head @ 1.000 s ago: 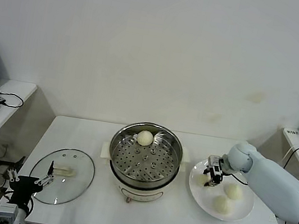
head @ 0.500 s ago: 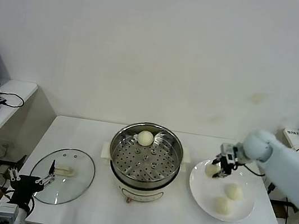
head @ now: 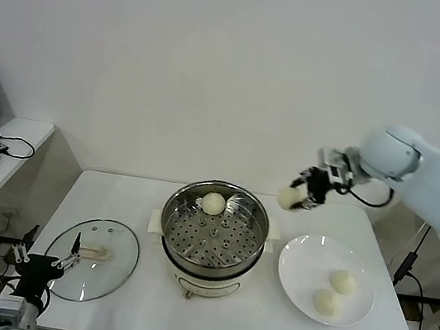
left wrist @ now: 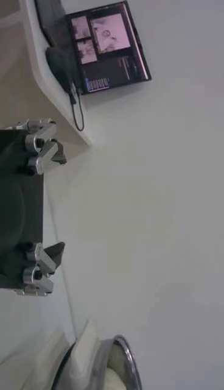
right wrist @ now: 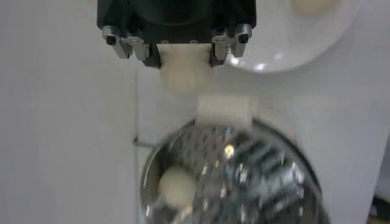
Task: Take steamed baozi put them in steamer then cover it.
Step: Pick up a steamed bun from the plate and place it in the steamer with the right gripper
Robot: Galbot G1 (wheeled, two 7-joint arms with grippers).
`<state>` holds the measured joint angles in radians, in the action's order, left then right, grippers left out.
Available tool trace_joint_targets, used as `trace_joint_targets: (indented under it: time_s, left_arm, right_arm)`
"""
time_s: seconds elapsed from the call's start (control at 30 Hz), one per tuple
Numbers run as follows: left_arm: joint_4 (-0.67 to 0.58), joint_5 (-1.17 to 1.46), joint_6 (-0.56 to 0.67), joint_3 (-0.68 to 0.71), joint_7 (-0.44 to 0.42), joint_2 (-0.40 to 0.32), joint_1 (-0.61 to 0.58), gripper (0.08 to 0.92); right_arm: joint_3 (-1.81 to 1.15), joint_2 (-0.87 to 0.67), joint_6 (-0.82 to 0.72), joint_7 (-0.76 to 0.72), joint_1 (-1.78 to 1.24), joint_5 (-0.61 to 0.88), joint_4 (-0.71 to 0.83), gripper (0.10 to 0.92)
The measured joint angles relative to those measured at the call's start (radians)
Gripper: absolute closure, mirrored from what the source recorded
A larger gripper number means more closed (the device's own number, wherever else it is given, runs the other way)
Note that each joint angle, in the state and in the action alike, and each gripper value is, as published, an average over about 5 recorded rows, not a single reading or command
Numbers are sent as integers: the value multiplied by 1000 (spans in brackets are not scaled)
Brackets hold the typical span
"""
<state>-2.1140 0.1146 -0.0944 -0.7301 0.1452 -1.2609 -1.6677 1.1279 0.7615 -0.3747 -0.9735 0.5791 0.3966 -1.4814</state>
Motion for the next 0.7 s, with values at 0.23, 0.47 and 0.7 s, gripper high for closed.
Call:
trace_joint_targets:
  time_s: [0.23, 0.47, 0.7]
  left_arm:
    - [5, 8, 0, -15, -1, 0, 2, 177]
    - [5, 10, 0, -21, -1, -6, 3, 177]
    - [12, 8, 0, -12, -1, -9, 14, 177]
  right_arm:
    - [30, 181, -33, 36, -3, 68, 60, 499]
    - [59, 337, -49, 47, -44, 88, 144, 498]
    - [63, 445, -52, 48, -90, 86, 221, 476]
